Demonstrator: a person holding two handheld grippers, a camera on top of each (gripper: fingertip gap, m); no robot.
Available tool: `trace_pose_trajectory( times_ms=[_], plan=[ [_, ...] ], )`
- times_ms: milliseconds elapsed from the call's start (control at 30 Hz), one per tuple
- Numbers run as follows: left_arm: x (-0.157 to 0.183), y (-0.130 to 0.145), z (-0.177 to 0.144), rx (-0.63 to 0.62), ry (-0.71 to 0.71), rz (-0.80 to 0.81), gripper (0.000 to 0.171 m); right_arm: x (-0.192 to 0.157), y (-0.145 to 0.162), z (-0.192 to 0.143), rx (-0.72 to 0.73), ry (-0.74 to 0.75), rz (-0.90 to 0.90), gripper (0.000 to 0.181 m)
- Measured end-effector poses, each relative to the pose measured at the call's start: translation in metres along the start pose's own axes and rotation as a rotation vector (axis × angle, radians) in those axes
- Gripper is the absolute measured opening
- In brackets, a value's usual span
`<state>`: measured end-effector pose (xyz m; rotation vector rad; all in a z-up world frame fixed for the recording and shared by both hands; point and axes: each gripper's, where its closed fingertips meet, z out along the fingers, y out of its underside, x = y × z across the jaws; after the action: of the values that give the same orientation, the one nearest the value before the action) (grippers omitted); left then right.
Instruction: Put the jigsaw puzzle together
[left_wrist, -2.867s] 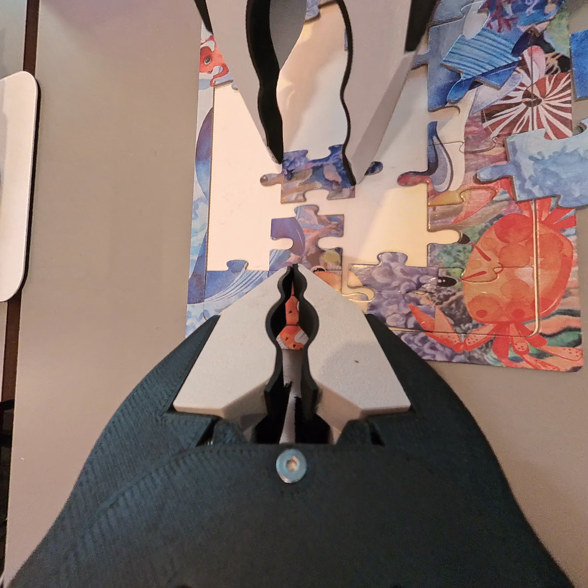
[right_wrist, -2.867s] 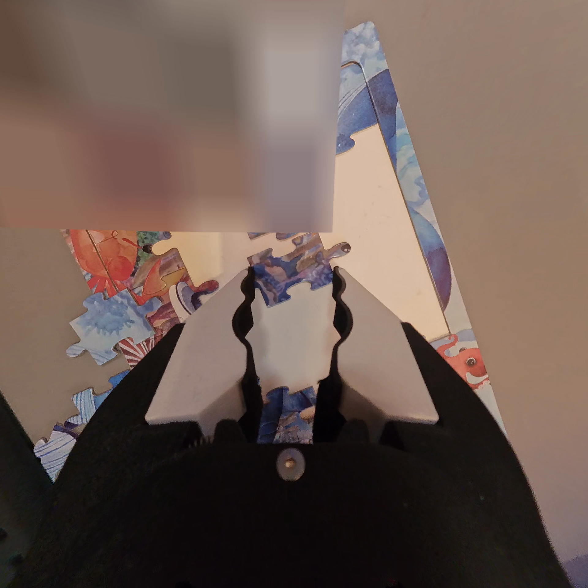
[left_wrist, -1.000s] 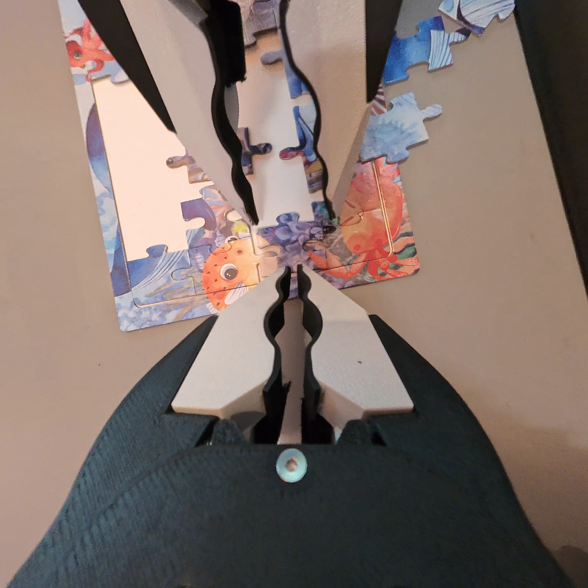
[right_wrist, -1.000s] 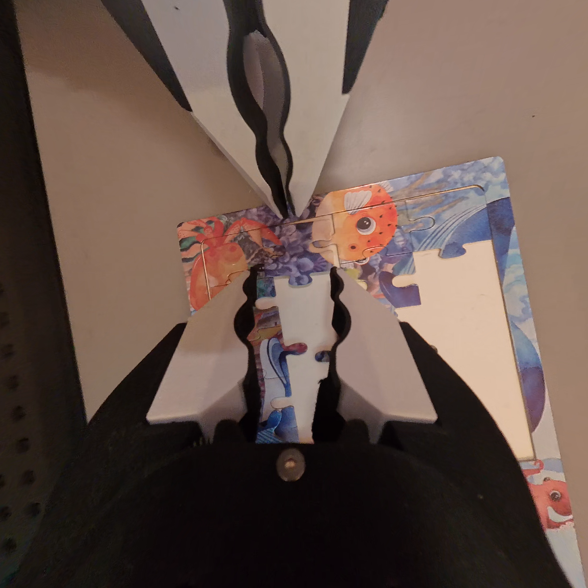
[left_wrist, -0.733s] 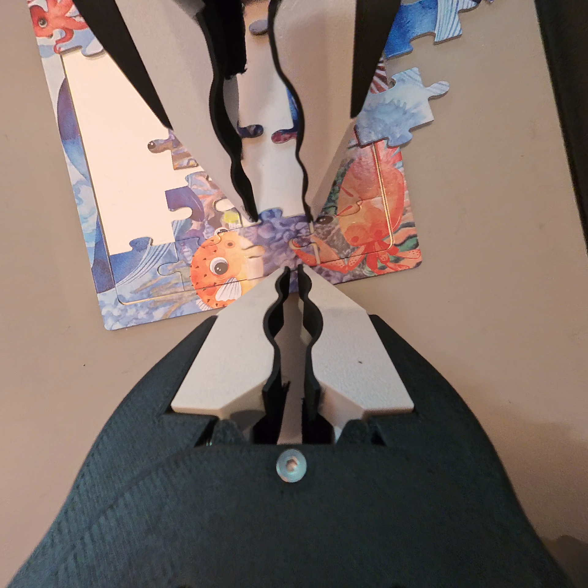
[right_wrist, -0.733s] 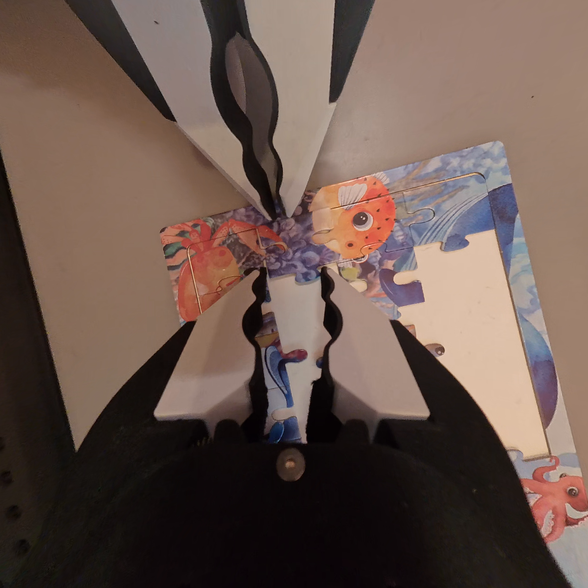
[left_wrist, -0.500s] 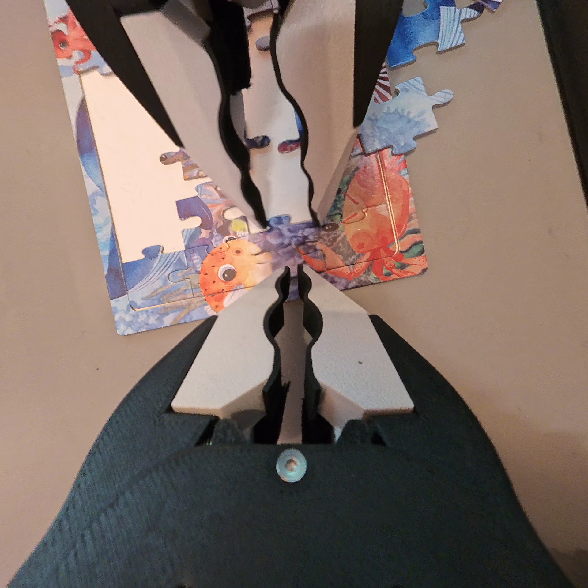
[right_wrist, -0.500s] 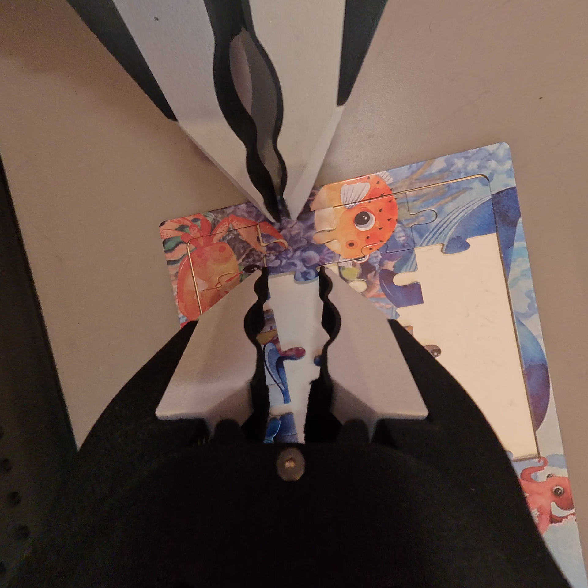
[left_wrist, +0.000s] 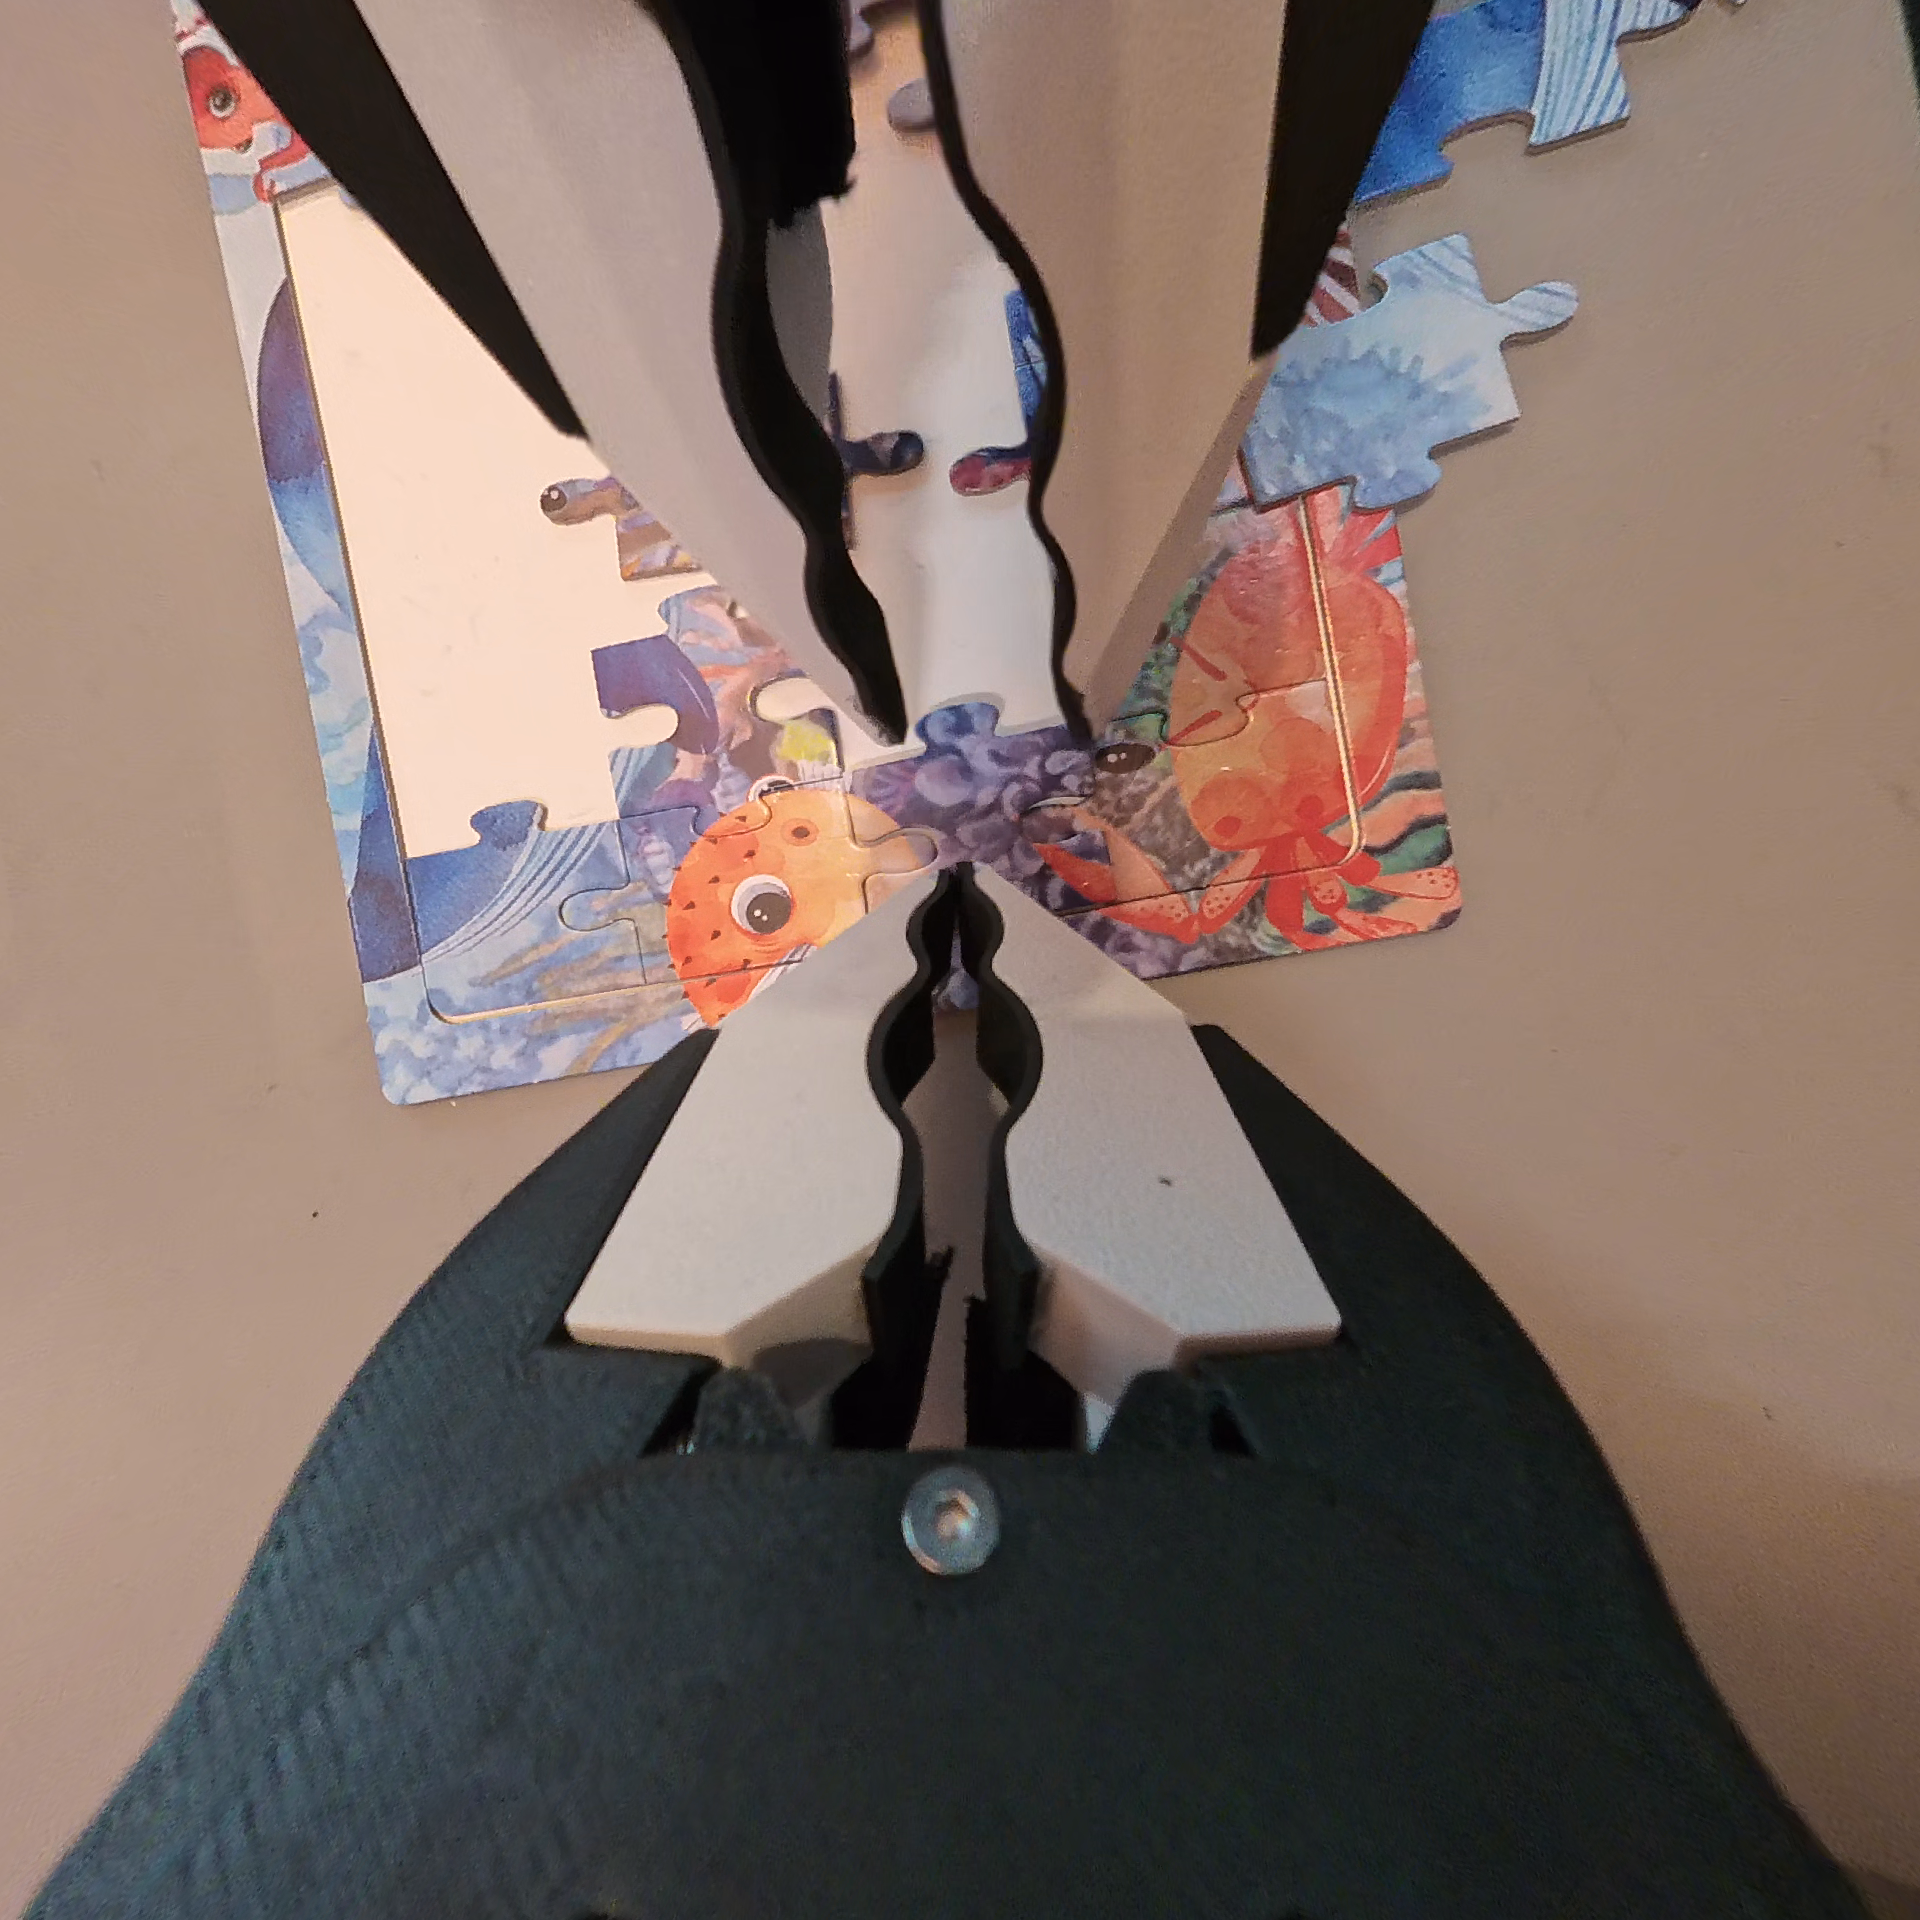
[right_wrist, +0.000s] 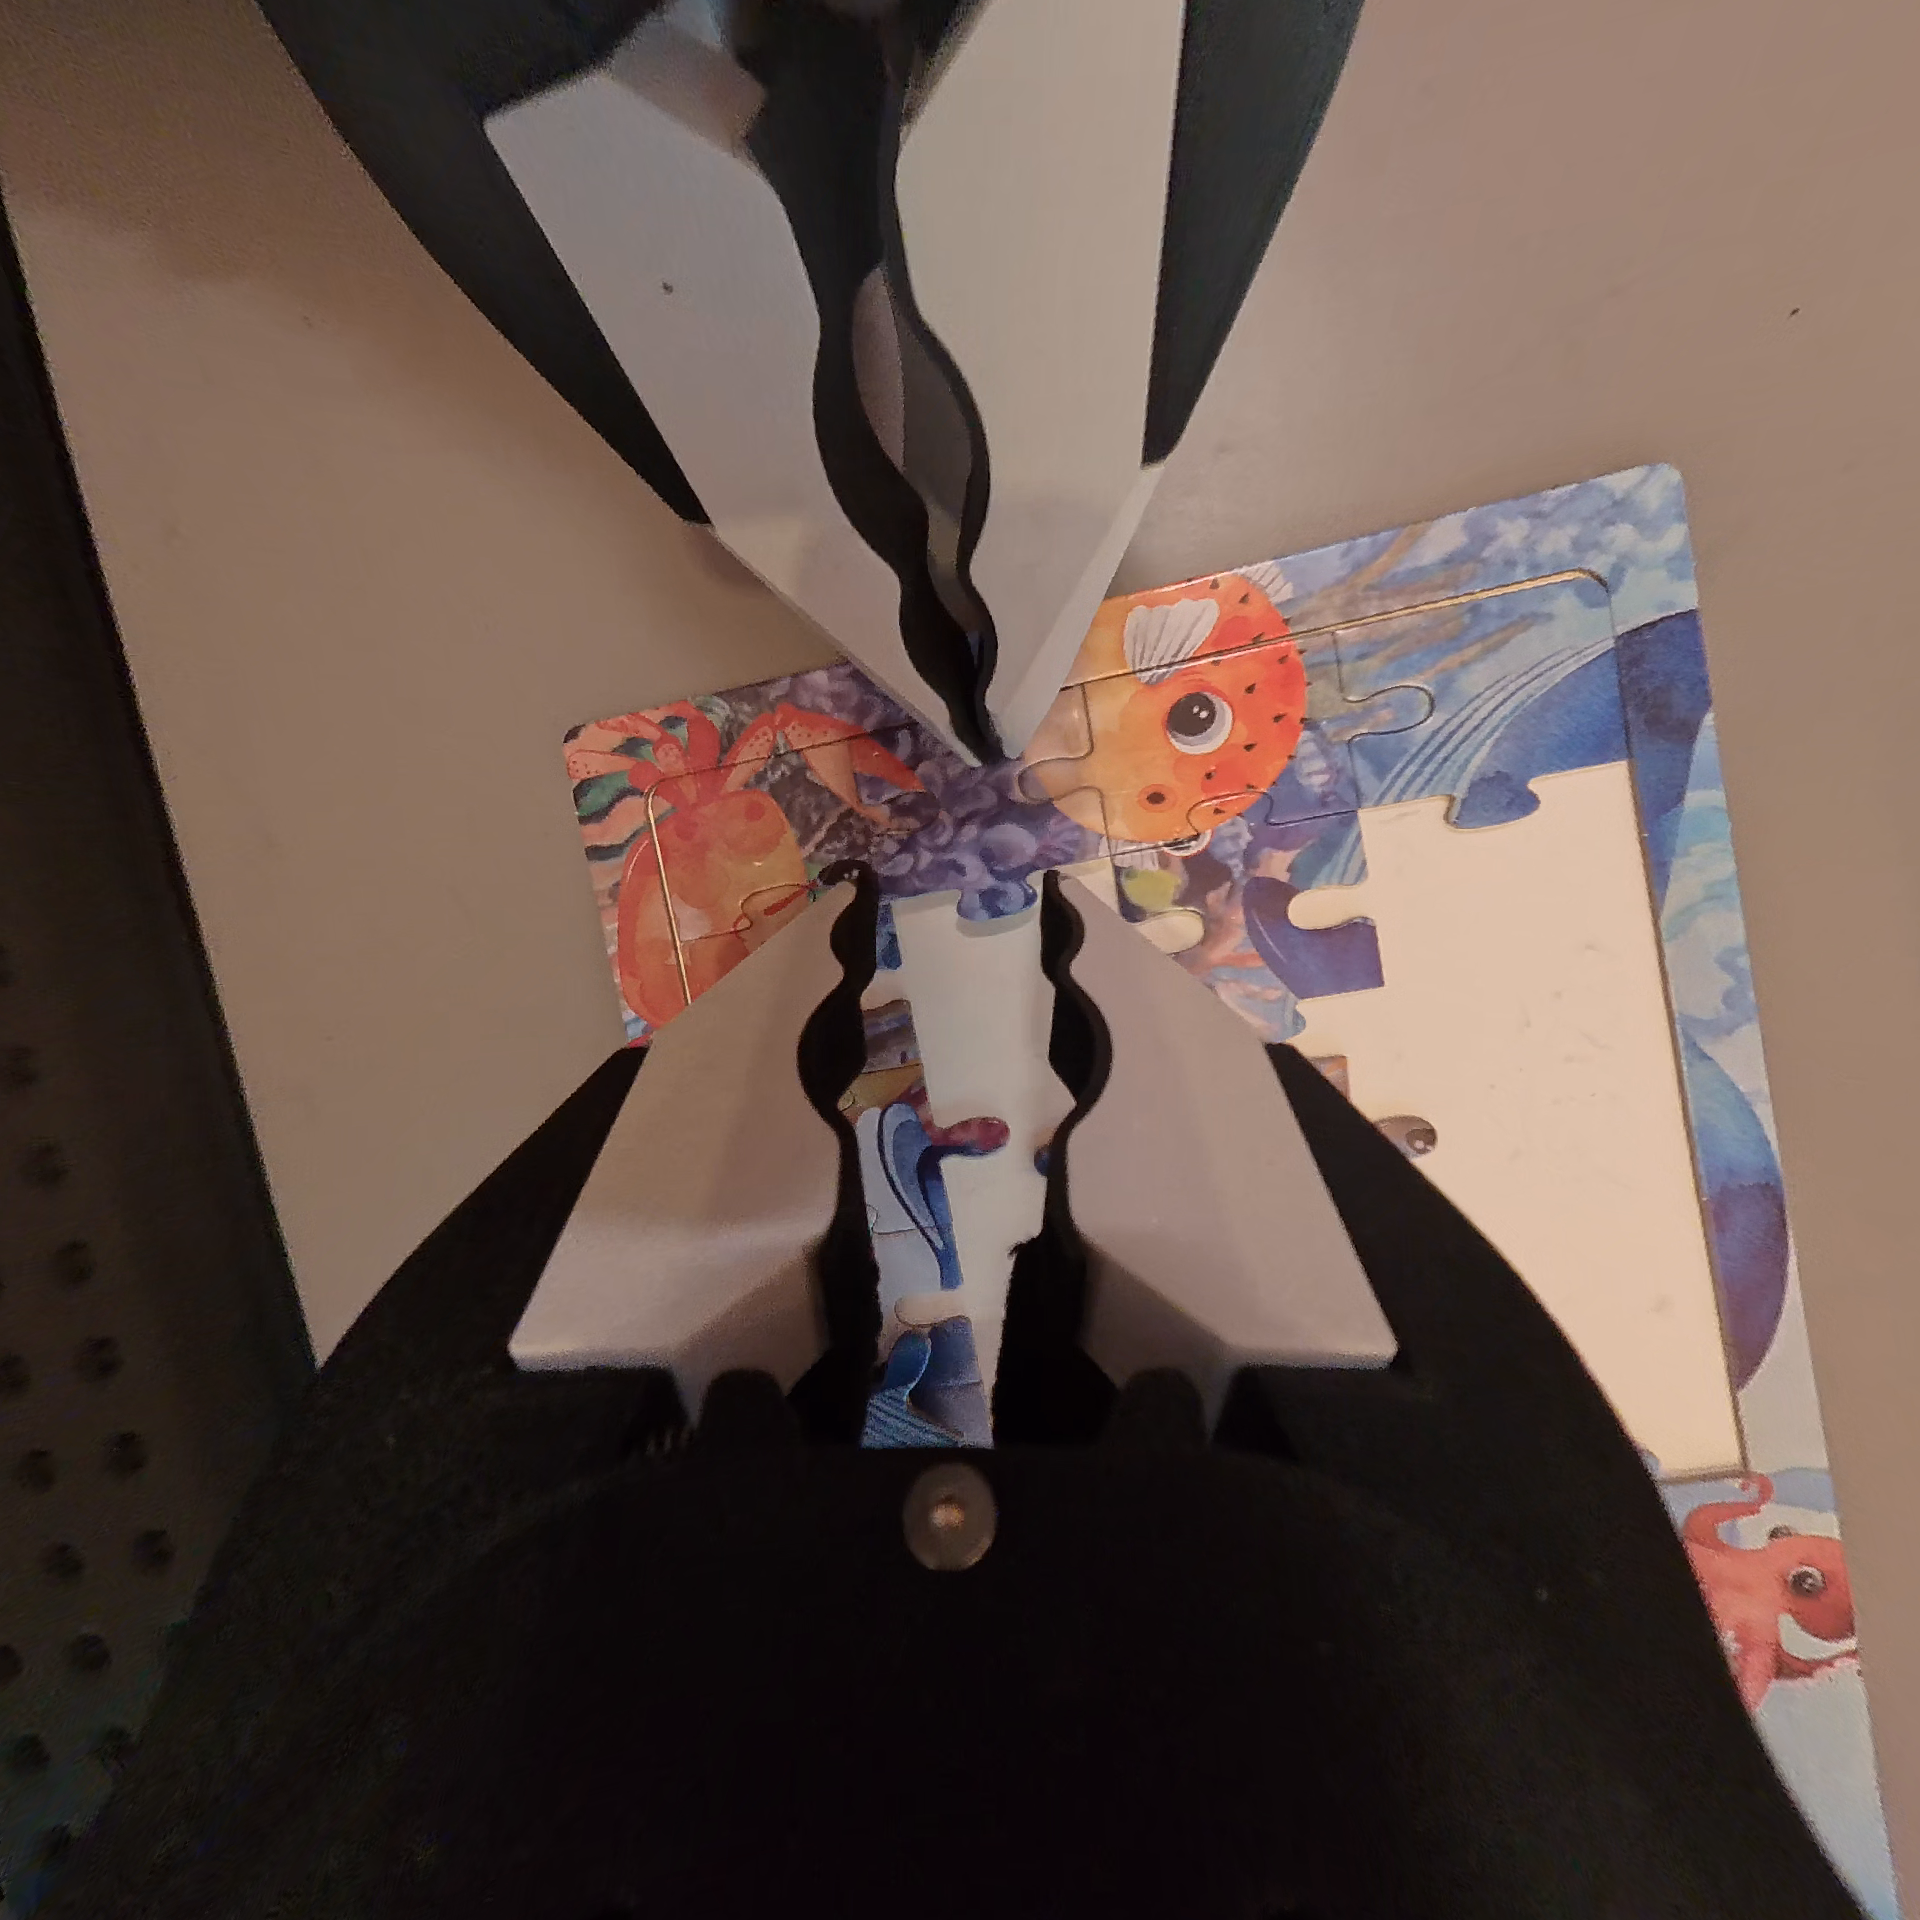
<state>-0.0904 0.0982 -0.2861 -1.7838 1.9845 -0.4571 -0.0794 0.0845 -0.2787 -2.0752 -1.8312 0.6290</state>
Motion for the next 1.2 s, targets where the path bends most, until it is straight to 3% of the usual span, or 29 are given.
trace_pose_trajectory(
  times_ms=[267, 667, 933, 1200],
  plan=[
    [-0.002, 0.003, -0.001, -0.019, -0.019, 0.009, 0.000, -0.001, -0.002, 0.008, -0.003, -0.022, 0.015, 0.000],
    [-0.002, 0.003, -0.001, -0.017, -0.023, 0.000, 0.000, 0.000, -0.002, 0.009, 0.103, -0.024, 0.116, 0.000],
    [-0.002, 0.003, -0.001, 0.009, -0.012, -0.044, 0.000, 0.000, -0.004, 0.008, 0.082, -0.101, 0.225, 0.000],
    [-0.006, 0.003, 0.000, 0.017, -0.025, -0.035, 0.000, 0.015, -0.010, 0.010, 0.138, -0.063, 0.256, 0.000]
  ],
)
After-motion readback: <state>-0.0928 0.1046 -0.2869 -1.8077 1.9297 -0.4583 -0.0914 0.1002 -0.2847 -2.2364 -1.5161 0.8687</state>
